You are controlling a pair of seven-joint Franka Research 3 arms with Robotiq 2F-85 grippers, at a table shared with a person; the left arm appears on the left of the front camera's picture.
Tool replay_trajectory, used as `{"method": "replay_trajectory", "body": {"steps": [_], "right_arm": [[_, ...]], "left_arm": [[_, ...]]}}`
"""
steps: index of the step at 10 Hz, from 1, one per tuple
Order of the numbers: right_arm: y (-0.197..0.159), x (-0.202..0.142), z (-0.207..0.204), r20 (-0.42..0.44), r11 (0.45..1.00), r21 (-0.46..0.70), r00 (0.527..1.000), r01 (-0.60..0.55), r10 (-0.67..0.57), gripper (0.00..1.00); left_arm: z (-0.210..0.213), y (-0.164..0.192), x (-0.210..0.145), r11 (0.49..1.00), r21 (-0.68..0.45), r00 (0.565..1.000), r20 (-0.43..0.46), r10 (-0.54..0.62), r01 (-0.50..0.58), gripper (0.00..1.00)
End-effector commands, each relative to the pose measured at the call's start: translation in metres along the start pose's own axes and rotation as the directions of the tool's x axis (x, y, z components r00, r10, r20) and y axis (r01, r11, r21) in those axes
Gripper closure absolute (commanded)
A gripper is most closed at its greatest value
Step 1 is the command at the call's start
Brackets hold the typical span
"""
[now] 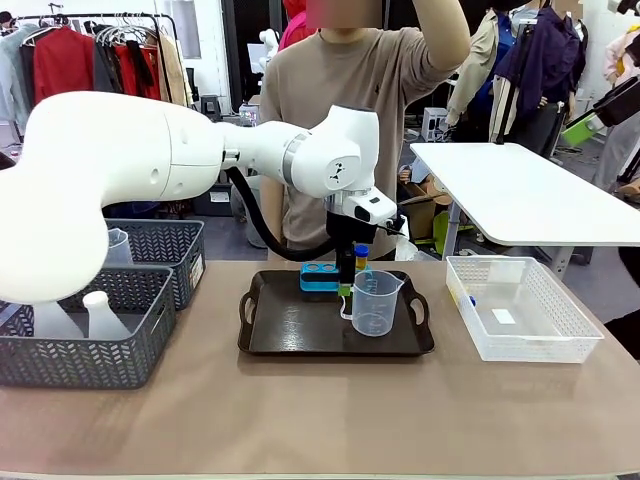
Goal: Prepare the laboratory tools.
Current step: Pick up one Small flask and place it on the Handle tray.
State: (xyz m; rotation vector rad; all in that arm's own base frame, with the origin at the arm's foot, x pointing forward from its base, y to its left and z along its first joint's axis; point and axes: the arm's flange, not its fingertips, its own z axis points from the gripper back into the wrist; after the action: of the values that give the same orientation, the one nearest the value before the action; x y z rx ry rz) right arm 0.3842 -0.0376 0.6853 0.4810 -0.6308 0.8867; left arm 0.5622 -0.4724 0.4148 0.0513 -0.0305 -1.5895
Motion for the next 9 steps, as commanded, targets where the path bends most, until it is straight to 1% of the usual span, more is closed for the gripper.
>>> {"method": "replay_trajectory", "body": {"steps": [1,2,3,4,5,6,7,8,9], "right_arm": [[0.001,0.001,0.000,0.016,1.000,0.008,1.000,-0.010,0.010,0.00],[0.001,0.001,0.000,0.016,1.000,0.008,1.000,-0.010,0.010,0.00],[0.001,0.001,0.000,0.016,1.000,0.008,1.000,-0.010,0.010,0.00],[0.001,0.001,0.000,0.016,1.000,0.008,1.000,-0.010,0.010,0.00],[0.001,0.001,0.000,0.016,1.000,0.008,1.000,-0.010,0.010,0.00],[0.001,0.001,0.000,0.016,1.000,0.008,1.000,-0.010,0.010,0.00],[0.001,0.001,0.000,0.016,1.000,0.008,1.000,-0.010,0.010,0.00],[0.001,0.001,0.000,0.016,1.000,0.008,1.000,-0.010,0.010,0.00],[0.001,0.001,0.000,0.016,1.000,0.008,1.000,-0.010,0.010,0.00]], "left_arm": [[0.003,0.001,-0.001,1.000,0.007,1.000,0.004,0.004,-0.005,0.00],[0.000,0.000,0.000,1.000,0.000,1.000,0.000,0.000,0.000,0.00],[0.023,-0.008,-0.014,1.000,-0.006,1.000,-0.016,0.006,-0.006,0.00],[0.039,-0.009,-0.025,0.999,0.030,0.999,-0.032,0.023,-0.022,0.00],[0.060,-0.013,-0.040,0.999,0.037,0.999,-0.036,0.004,-0.003,0.00],[0.082,-0.018,-0.055,0.997,0.074,0.999,-0.045,0.004,0.000,0.00],[0.112,-0.018,-0.080,0.995,0.103,1.000,-0.025,0.014,-0.011,0.00],[0.134,-0.019,-0.101,0.991,0.124,0.998,-0.036,0.046,-0.041,0.00],[0.149,-0.015,-0.126,0.981,0.166,0.988,-0.099,0.122,-0.104,0.00]]}}
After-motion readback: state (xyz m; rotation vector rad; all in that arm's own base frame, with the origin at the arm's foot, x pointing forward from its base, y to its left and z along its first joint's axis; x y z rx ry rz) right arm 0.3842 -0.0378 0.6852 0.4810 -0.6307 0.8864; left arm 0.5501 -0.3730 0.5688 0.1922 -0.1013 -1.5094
